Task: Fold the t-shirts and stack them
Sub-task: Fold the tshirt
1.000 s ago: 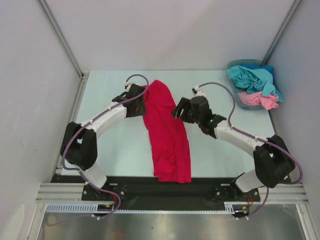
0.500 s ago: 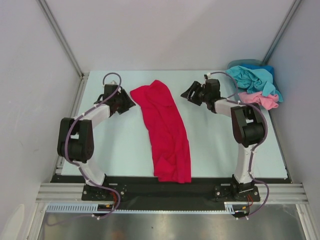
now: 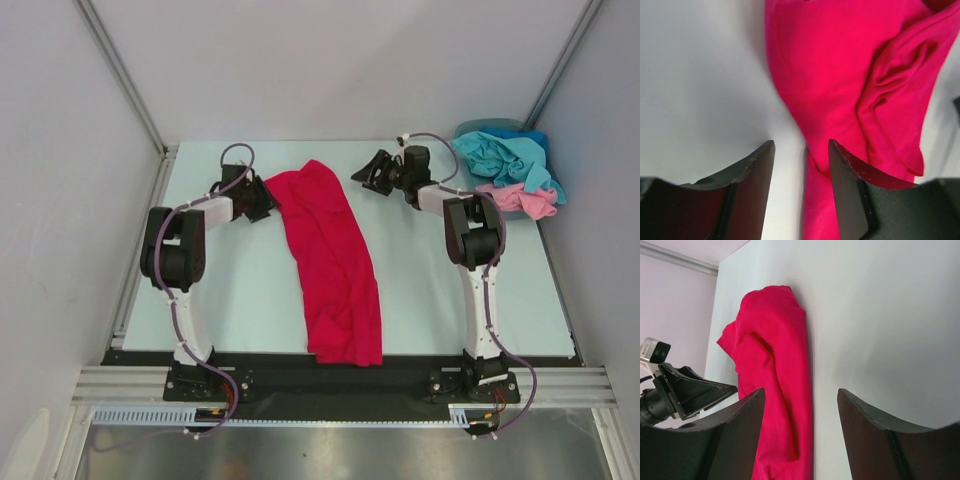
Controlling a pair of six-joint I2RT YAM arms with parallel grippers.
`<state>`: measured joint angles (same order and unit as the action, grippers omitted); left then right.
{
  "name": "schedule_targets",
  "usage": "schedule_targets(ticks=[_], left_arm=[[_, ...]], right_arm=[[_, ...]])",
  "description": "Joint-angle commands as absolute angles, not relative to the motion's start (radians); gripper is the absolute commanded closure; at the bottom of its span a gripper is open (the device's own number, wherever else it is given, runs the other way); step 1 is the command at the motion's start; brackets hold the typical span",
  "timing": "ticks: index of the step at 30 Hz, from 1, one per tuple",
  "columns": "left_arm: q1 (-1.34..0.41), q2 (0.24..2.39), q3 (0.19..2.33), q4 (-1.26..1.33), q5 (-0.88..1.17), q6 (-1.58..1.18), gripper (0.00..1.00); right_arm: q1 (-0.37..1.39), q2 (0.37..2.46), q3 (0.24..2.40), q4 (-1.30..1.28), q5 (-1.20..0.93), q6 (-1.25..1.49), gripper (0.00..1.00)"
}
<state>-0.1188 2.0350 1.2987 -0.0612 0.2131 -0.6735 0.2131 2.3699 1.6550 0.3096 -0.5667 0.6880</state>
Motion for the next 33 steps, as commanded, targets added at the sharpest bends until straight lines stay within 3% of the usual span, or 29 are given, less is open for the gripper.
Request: schedule_targets(ticks=[1, 19, 25, 28, 29, 32, 33], left_arm=[[-0.11, 2.062, 1.348, -0.028, 0.215, -0.684, 0.46], [-0.123, 2.232, 1.558, -0.049, 0.253, -0.692, 0.46], [-0.144, 2.253, 1.6, -0.057, 0.261, -0.687, 0.46], [-0.159, 2.252, 1.617, -0.072, 0.261, -0.675, 0.49], [-0.163, 2.25, 1.623, -0.086, 0.255, -0.67, 0.52], [-0.167, 2.244, 1.637, -0.106, 0.244, -0.654, 0.59], [-0.167, 2.244, 1.638, -0.11, 0.242, -0.649, 0.6]], right_arm=[[0.221, 2.448, 1.753, 0.339, -0.663, 0.738, 0.34], [0.282, 2.609, 1.891, 0.506, -0.767, 0.919, 0.35], [0.313, 2.612, 1.89, 0.52, -0.779, 0.927, 0.43], [0.322, 2.609, 1.89, 0.503, -0.77, 0.917, 0.6], [0.324, 2.605, 1.887, 0.496, -0.762, 0.91, 0.73], [0.319, 2.588, 1.876, 0.462, -0.744, 0.876, 0.96], [0.318, 2.583, 1.868, 0.46, -0.739, 0.871, 1.0]])
